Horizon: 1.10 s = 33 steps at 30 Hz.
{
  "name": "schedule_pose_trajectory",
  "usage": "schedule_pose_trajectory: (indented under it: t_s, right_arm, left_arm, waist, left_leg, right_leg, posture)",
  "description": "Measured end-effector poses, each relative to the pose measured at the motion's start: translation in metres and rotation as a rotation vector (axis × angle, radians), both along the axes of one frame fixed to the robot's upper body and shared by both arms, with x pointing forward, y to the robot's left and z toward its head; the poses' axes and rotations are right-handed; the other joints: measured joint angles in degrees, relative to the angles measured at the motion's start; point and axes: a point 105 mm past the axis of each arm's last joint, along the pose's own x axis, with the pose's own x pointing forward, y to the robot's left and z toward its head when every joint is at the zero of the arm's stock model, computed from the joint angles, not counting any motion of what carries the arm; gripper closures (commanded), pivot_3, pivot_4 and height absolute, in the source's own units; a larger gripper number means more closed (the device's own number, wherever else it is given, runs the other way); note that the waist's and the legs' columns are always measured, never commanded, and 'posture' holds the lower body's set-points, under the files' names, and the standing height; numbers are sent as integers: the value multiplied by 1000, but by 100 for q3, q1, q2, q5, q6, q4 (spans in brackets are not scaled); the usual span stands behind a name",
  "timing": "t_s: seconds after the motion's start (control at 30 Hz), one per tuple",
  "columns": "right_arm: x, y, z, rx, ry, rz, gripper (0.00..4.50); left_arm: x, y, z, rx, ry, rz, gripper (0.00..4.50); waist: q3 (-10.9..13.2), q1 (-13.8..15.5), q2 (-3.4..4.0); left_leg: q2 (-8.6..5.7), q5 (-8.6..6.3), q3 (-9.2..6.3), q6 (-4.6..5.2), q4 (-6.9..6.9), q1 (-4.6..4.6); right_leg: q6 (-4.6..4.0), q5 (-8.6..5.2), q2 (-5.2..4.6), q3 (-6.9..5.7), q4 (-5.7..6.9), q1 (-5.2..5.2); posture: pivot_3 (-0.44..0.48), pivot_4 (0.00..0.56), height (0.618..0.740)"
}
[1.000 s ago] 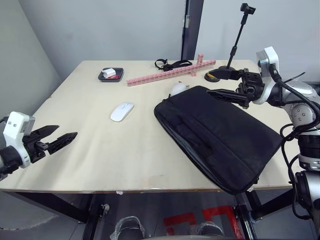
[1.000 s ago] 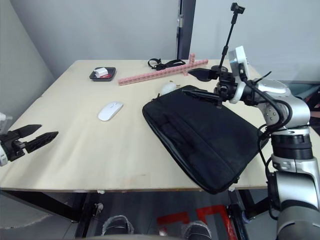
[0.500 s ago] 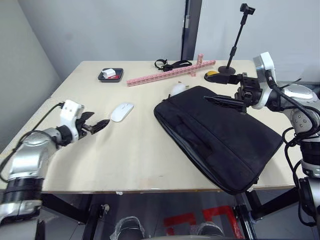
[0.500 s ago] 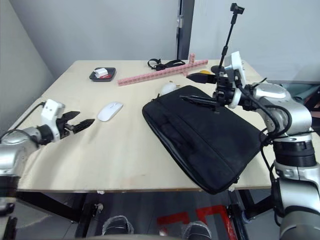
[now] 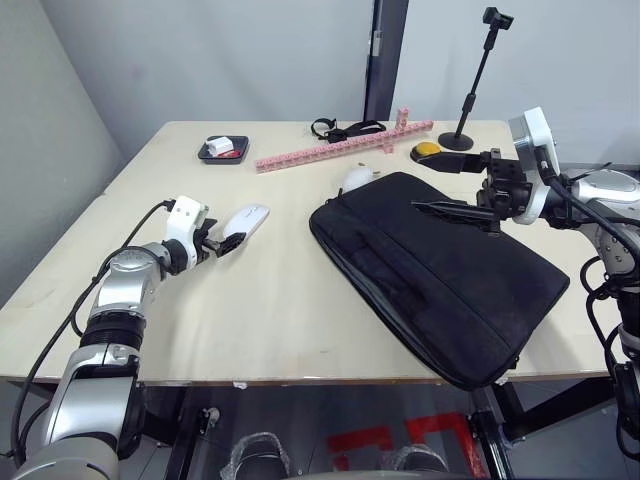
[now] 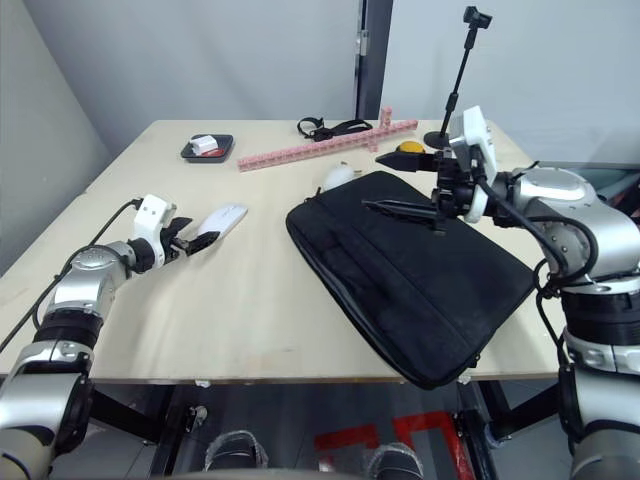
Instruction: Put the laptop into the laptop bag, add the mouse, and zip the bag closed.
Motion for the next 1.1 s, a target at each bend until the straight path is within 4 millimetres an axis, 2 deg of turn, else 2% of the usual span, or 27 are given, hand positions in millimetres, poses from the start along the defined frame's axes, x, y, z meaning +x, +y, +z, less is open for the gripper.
schedule_pose_trajectory:
  t_s: [0.23,0.43,0.63,0.83,0.87,0.9,1.0,1.1]
  right_arm:
    - [-4,2,2,-10,-10,9,44]
    - [-5,2,2,-13,-2,5,44]
    - [-5,0,3,-24,-2,-12,44]
    - [-7,0,-2,-30,4,-20,44]
    - [-8,0,-1,-32,0,-20,0]
    - [-8,1,-1,-33,-2,-19,0]
    - [-8,0,-1,-35,2,-21,0]
    - [-8,0,-2,-36,6,-27,0]
  left_arm:
    - [7,-12,-17,-7,37,-20,0]
    - [16,-15,-14,-1,27,-13,0]
    - [20,-21,-24,-29,59,2,0]
    - [23,-18,-24,-20,56,33,0]
    - [23,-18,-25,-20,56,33,517]
    - [23,-18,-25,-18,56,33,714]
    - [24,-18,-24,-16,57,33,1714]
    - [24,-18,-24,-16,58,30,1718]
  waist:
    - [0,26,0]
    - [0,31,0]
    - [0,34,-1]
    - [0,33,-1]
    - [0,34,-1]
    - [0,34,-1]
    - [0,35,-1]
    - [1,34,-1]
  left_leg:
    - [0,0,0,0,0,-3]
    - [0,-1,0,-1,-1,-2]
    - [0,-1,0,-2,-2,-3]
    - [0,-1,0,-3,-4,-3]
    - [0,-1,0,-3,-5,-2]
    - [0,-2,0,-3,-5,-3]
    - [0,-1,0,-3,-5,-3]
    - [0,-2,0,-4,-6,-4]
  right_leg:
    - [1,1,0,0,-2,0]
    - [1,1,0,0,-3,0]
    - [2,1,0,-1,-4,0]
    - [4,2,0,0,-8,0]
    - [4,2,0,0,-7,1]
    - [4,2,0,0,-8,1]
    - [5,3,0,0,-11,1]
    - [7,4,0,0,-13,1]
  posture:
    - [0,150,740]
    - [0,150,740]
    - [0,150,740]
    - [0,150,740]
    - [0,150,740]
    - [0,150,740]
    - [0,150,740]
    - [0,150,740]
